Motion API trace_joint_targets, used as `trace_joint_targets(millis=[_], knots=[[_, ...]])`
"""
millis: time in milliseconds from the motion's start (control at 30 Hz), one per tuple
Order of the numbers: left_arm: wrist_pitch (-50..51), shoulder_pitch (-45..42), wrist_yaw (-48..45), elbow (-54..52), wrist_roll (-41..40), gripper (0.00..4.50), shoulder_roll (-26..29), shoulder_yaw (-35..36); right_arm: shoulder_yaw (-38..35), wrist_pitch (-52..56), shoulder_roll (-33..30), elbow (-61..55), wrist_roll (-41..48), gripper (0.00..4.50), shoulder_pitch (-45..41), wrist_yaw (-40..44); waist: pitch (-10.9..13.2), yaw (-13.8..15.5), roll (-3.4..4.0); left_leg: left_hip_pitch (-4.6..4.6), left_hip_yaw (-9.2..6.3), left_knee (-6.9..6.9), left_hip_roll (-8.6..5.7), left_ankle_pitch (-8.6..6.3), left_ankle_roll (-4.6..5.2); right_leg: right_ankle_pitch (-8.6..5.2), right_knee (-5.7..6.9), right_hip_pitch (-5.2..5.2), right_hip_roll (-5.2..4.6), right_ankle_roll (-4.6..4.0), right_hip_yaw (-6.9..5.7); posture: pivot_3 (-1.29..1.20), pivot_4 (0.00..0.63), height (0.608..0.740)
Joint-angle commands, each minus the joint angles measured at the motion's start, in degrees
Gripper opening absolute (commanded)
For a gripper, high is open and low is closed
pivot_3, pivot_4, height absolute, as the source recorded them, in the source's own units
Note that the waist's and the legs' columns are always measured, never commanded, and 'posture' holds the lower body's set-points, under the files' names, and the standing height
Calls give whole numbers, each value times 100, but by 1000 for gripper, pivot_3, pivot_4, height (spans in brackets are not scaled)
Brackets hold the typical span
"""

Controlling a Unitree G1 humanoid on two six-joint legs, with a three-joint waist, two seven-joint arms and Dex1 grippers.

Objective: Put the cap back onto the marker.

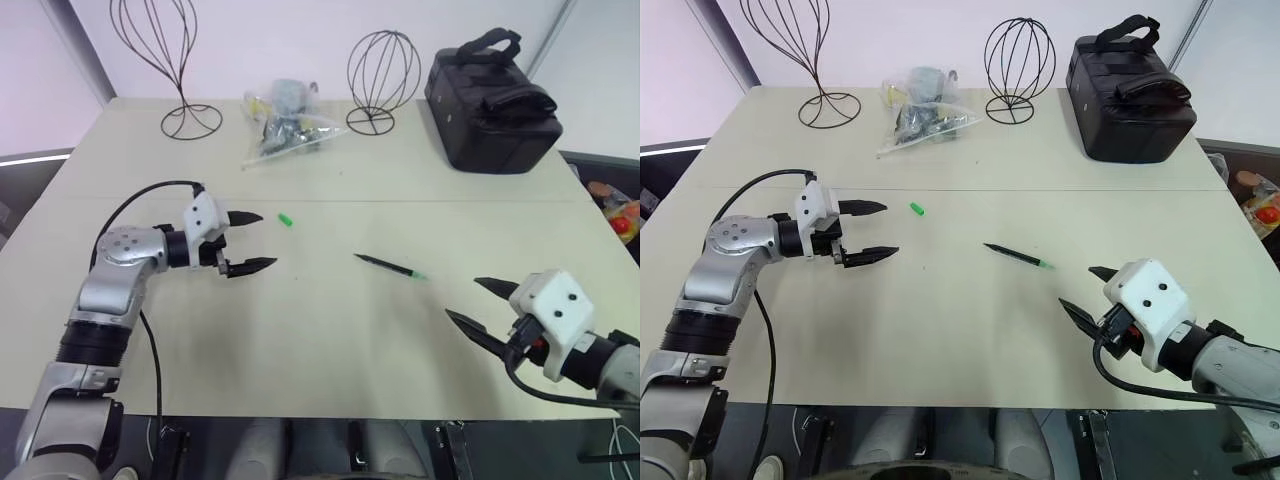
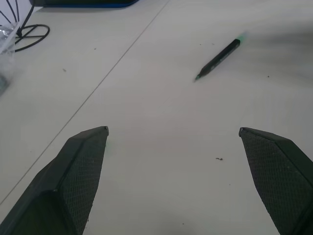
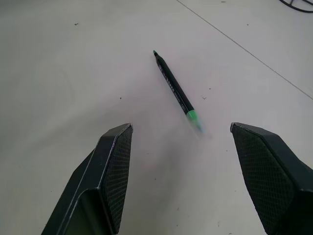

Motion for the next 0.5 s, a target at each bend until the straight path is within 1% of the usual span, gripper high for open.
trace_joint_targets(millis=[33,500], knots=[[-38,-87,8,-171,-49,4500,36,106,-26,-71,-46,-47,25,3247,-52,-40,0,0,0,0,0,0,0,0,0,0,0,0,0,0,0,0,150,740],[-184,-189,-48,27,63,4500,46,51,118,-53,-29,-70,1,3247,-161,-163,0,1,0,0,0,1,0,0,0,0,0,0,0,0,0,0,150,740]])
